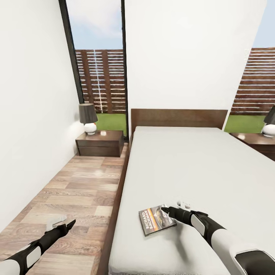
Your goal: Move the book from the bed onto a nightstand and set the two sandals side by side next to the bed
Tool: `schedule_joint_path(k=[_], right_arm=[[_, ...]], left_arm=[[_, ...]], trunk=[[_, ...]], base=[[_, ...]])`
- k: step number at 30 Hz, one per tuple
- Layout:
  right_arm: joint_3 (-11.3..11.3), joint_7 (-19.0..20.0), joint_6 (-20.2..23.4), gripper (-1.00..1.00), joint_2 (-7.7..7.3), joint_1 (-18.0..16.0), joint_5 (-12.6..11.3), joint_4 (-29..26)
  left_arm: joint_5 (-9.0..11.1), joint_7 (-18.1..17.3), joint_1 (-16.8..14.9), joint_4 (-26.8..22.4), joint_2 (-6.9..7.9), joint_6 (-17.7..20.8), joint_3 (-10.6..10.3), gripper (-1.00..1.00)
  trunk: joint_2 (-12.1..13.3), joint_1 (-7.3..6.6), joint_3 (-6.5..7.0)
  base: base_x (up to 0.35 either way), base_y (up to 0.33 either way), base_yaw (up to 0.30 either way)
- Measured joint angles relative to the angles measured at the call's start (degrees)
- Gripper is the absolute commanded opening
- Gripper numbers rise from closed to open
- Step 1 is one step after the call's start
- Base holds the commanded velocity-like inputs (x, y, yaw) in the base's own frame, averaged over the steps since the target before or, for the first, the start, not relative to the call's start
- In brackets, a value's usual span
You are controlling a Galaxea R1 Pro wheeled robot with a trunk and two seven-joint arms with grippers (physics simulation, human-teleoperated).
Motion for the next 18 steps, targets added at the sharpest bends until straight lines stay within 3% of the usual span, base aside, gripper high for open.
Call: schedule_joint_path(k=[12,18], right_arm=[[-0.01,0.00,0.00,1.00,0.03,0.00,-0.01,0.00],[-0.01,0.00,0.00,1.00,0.00,0.00,-0.02,0.00]], left_arm=[[0.00,-0.03,0.00,0.00,-0.08,0.00,0.06,1.00],[0.00,-0.01,-0.01,0.04,-0.17,-0.01,0.08,1.00]], trunk=[[-0.82,0.45,-0.36],[-0.82,0.45,-0.36]], base=[[0.000,0.000,0.000],[0.000,0.094,0.000]])
